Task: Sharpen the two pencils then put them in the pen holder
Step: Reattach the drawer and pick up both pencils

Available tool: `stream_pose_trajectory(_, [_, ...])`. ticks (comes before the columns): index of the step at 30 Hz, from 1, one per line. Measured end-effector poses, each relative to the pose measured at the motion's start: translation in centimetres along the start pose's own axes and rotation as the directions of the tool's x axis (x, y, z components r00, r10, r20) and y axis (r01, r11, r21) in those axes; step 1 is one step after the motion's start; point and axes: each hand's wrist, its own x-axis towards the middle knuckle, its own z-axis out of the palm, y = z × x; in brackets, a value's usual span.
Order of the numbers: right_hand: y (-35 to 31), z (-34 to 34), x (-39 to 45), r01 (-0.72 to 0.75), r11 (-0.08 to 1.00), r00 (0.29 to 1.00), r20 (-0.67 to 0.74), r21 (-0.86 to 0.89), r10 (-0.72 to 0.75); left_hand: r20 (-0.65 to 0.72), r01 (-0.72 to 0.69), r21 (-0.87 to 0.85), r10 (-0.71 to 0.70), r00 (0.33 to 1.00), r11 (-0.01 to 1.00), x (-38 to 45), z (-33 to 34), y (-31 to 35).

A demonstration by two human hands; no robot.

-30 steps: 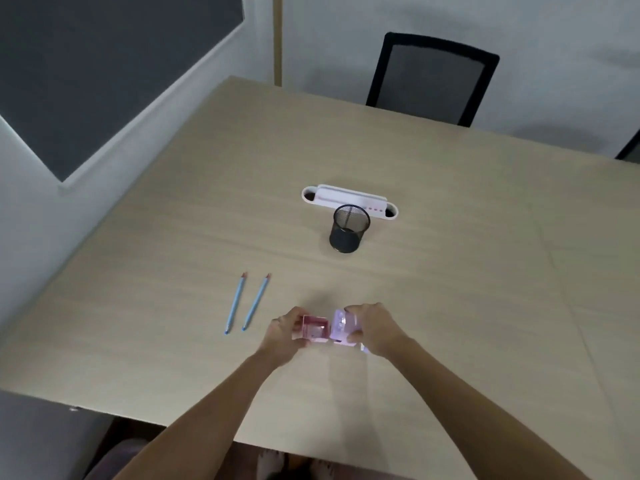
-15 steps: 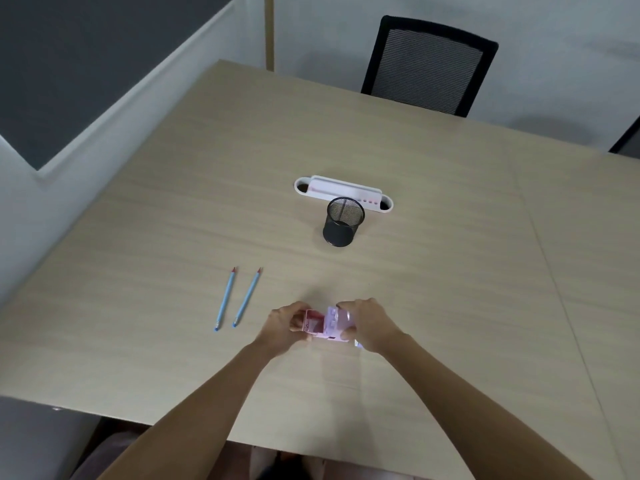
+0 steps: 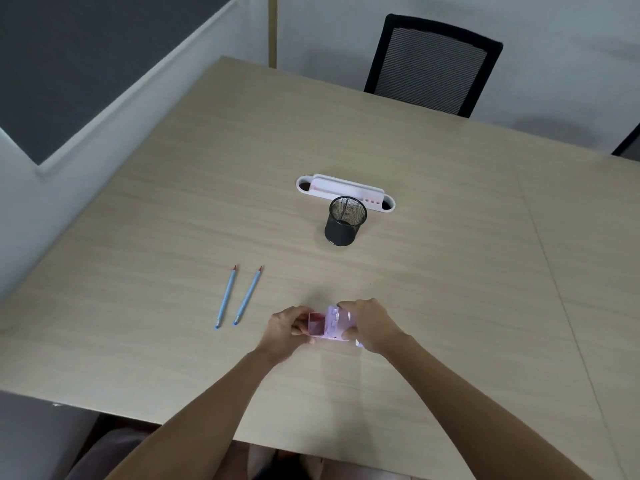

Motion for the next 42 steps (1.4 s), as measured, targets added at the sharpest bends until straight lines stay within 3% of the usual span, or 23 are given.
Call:
stream_pose_trajectory(5, [-0.2,-0.2,0.0,-0.022,1.000,0.999,0.038,-0.018,0.023,0.063,-0.013,-0.004,0.013,0.998,1.000,0.7,0.7,1.2])
stream_pose_trajectory(10, [-0.7,-0.4,-0.1,-0.080,0.997,0.995,0.054,-0.004,0.080,-0.003,-0.001,-0.042,0.001,1.000,0.999,0.3,2.3,2.6])
stream_pose_trajectory(14, [-1.3,-1.0,-0.7,-0.122,0.992,0.990,0.077,0.021,0.120,0.016,0.093,0.038,-0.093,0.995,0.995,0.2,2.2,3.4])
stream_pose_trajectory(19, [-1.5,-1.6,-1.5,-0.109,0.994,0.992,0.067,0.010,0.109,0.151,0.184,0.081,-0.195,0.969,0.980,0.2,0.7,3.9])
stream_pose_trajectory(21, [-1.4,-1.7,-1.5,-0.110,0.993,0.991,0.085,0.043,0.106,0.103,0.229,0.005,-0.228,0.968,0.973,-0.4,-0.5,3.7])
stream_pose_trajectory(24, [-2.5,-2.5,-1.3,-0.048,0.998,0.995,0.093,0.051,0.043,-0.195,0.247,-0.035,-0.249,0.949,0.968,-1.0,-3.9,2.8])
stream_pose_trajectory(27, [-4.8,-3.0,0.2,-0.011,0.999,0.999,-0.042,0.046,0.013,-0.462,0.331,0.031,-0.280,0.842,0.943,-1.1,-8.4,0.8])
stream_pose_trajectory(29, [-6.7,-2.8,1.6,0.005,0.994,0.994,-0.105,0.105,0.006,-0.537,0.428,0.099,-0.314,0.783,0.898,-0.8,-10.7,-0.3])
stream_pose_trajectory(31, [-8.3,-1.8,3.4,-0.022,0.983,0.995,-0.095,0.184,0.040,-0.531,0.499,0.135,-0.363,0.766,0.856,0.0,-12.0,-0.9])
stream_pose_trajectory(35, [-11.1,0.7,7.1,-0.133,0.951,0.989,-0.031,0.280,0.148,-0.422,0.552,0.279,-0.416,0.806,0.786,2.1,-12.1,-1.4])
stream_pose_trajectory(42, [-13.9,3.8,14.1,-0.278,0.909,0.955,-0.017,0.312,0.298,-0.378,0.599,0.457,-0.466,0.800,0.658,4.3,-11.6,-1.9])
